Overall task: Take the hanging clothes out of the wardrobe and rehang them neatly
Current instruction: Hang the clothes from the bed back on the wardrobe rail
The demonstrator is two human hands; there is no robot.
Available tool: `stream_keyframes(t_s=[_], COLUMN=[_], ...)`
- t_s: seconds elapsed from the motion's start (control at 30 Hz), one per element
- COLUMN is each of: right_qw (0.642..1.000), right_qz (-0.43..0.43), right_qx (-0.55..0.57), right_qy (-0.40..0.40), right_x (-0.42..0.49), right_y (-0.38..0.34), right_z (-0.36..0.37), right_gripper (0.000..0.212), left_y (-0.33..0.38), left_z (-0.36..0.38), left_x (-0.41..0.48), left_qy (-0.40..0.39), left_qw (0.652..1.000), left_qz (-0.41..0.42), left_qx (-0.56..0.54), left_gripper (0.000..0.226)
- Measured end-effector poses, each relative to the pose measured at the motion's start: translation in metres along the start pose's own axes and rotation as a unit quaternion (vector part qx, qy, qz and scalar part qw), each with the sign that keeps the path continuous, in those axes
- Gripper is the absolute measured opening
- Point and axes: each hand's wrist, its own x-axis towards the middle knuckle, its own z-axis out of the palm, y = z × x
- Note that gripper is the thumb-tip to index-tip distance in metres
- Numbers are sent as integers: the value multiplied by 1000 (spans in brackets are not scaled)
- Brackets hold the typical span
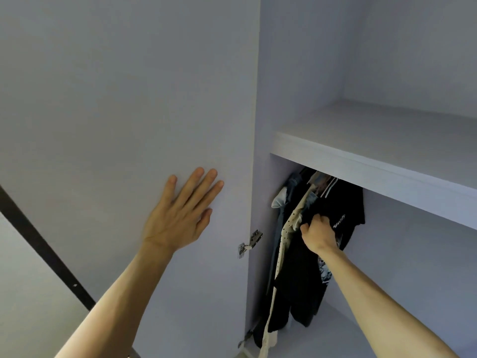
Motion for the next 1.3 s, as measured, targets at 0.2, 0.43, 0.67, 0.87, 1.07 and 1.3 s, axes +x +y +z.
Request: stream_keyframes(t_s=[0.2,0.43,0.67,0.87,1.07,1.3], right_qw=[999,994,977,933,841,655], right_qz=[6,-42,-200,-331,-461,-635], right_qx=[13,40,65,48,30,-37], right_qy=[-47,-97,-35,-136,-281,-409], right_x=[-16,-96,-230,-322,-417,-551], right_y=[13,11,-22,-57,-112,-186], right_z=[-12,-26,-18,55,155,236], right_gripper=[53,69,48,38,31,30], left_y=[0,17,61,57,18,6], left_z=[-16,-38,-104,-197,-315,-483], left_x=[2,-37,-178,-338,-478,-571], left_qy=[-46,-114,-351,-540,-643,-584], left_qw=[999,979,867,695,514,356], left_qz=[-6,-40,-188,-370,-532,-724], left_qx=[-28,-164,-299,-297,-196,-91], left_gripper=[67,70,67,58,65,54])
